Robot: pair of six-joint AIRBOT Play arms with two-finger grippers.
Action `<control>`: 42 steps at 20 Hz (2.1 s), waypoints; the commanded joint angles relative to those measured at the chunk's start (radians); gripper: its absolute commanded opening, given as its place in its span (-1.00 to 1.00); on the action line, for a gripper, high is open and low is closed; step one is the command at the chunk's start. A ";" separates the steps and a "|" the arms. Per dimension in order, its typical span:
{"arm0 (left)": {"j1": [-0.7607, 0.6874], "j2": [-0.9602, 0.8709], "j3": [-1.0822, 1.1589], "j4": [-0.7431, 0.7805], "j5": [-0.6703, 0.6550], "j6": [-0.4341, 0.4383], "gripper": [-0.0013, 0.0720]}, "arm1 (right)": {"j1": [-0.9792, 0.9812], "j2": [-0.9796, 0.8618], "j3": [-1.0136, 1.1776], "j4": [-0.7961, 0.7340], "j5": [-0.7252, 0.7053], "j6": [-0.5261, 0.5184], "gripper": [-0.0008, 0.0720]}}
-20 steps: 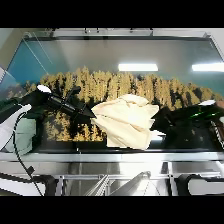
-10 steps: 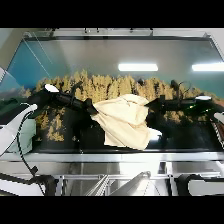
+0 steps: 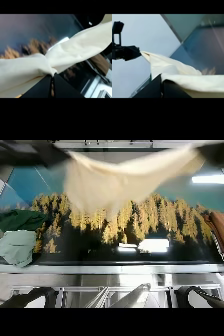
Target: Fold the shirts.
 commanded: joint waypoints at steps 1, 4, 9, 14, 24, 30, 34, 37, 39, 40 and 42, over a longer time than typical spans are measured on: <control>0.016 0.115 0.253 0.066 -0.063 -0.071 -0.91 | -0.033 0.193 0.130 0.038 -0.121 -0.016 -0.93; 0.016 0.117 0.255 0.120 -0.172 -0.114 -0.91 | -0.031 0.240 0.129 -0.118 -0.147 0.015 -0.93; 0.016 0.024 0.007 0.132 -0.248 -0.114 -0.90 | 0.113 0.132 0.002 -0.303 -0.115 0.084 -0.93; 0.016 -0.233 -0.223 0.132 -0.185 0.003 -0.90 | 0.281 -0.131 -0.262 -0.446 -0.266 0.082 -0.93; 0.197 -0.518 -0.140 0.123 -0.469 -0.085 0.99 | -0.003 -0.431 -0.218 -0.516 -0.182 0.077 0.38; 0.183 -0.162 -0.774 0.123 -0.314 -0.104 0.99 | -0.034 -0.532 -0.230 -0.596 -0.167 0.196 0.38; 0.124 0.014 -1.106 0.122 -0.173 -0.153 0.99 | 0.002 -0.637 -0.229 -0.562 -0.171 0.241 0.37; 0.060 0.082 -1.221 0.122 -0.042 -0.217 0.99 | 0.061 -0.697 -0.229 -0.558 -0.189 0.267 0.36; 0.011 0.090 -1.250 0.122 0.028 -0.239 0.99 | 0.110 -0.715 -0.229 -0.526 -0.219 0.267 0.36; -0.012 0.077 -1.251 0.122 0.056 -0.249 0.99 | 0.135 -0.721 -0.227 -0.503 -0.239 0.267 0.36; -0.055 0.019 -1.249 0.122 0.093 -0.250 0.99 | 0.175 -0.724 -0.227 -0.470 -0.284 0.267 0.36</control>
